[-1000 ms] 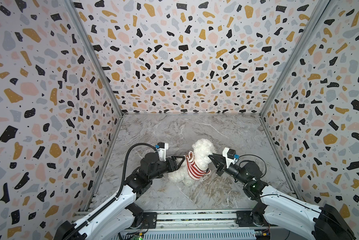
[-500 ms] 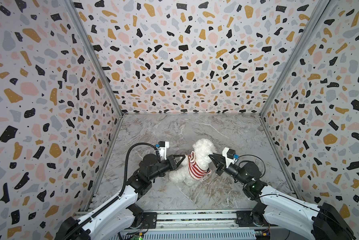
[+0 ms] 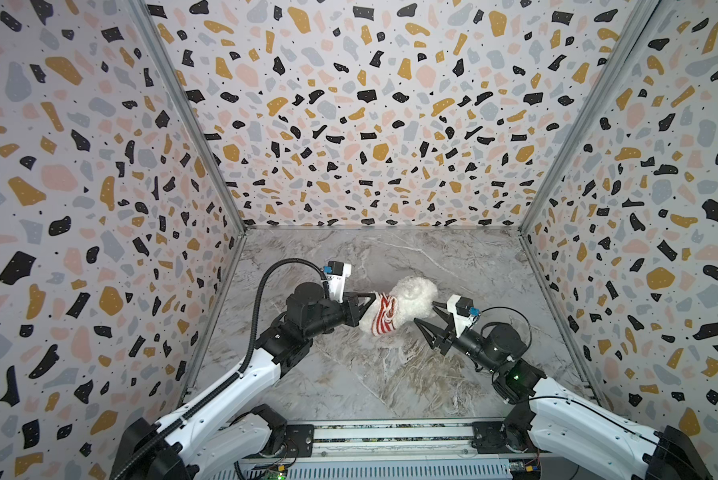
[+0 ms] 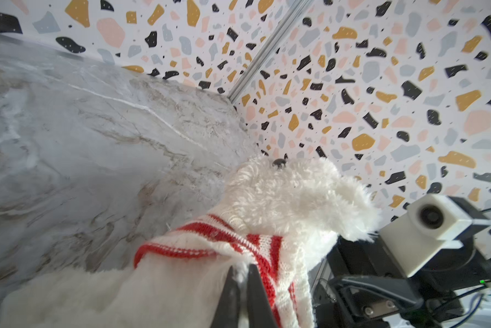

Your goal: Dress the teddy bear

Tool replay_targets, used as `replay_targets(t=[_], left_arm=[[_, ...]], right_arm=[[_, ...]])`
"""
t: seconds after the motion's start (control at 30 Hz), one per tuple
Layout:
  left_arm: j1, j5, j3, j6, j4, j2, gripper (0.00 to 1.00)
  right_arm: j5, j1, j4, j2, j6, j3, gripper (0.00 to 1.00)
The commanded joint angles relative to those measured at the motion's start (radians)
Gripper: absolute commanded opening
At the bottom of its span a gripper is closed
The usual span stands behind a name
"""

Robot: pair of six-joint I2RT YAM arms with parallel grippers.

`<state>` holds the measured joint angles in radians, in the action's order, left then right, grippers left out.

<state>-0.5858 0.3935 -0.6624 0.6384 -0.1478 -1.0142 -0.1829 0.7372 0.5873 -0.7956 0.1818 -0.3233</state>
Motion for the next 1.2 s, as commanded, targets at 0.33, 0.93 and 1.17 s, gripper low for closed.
replay_targets(t=[0.33,0.93,1.17], left_arm=[[-0.008,0.042,0.202,-0.045,-0.042,-0.017,0.0],[-0.009,0.008,0.209,-0.042,-0.003,0.002,0.0],[-0.008,-0.09,0.173,-0.065,0.159,0.043,0.08]], right_arm=[[0.044,0.041,-0.273,-0.087,-0.007,-0.081,0.78],[0.004,0.108,-0.314,-0.158,-0.157,-0.057,0.39],[0.075,0.128,-0.328,-0.148,-0.183,-0.077,0.06]])
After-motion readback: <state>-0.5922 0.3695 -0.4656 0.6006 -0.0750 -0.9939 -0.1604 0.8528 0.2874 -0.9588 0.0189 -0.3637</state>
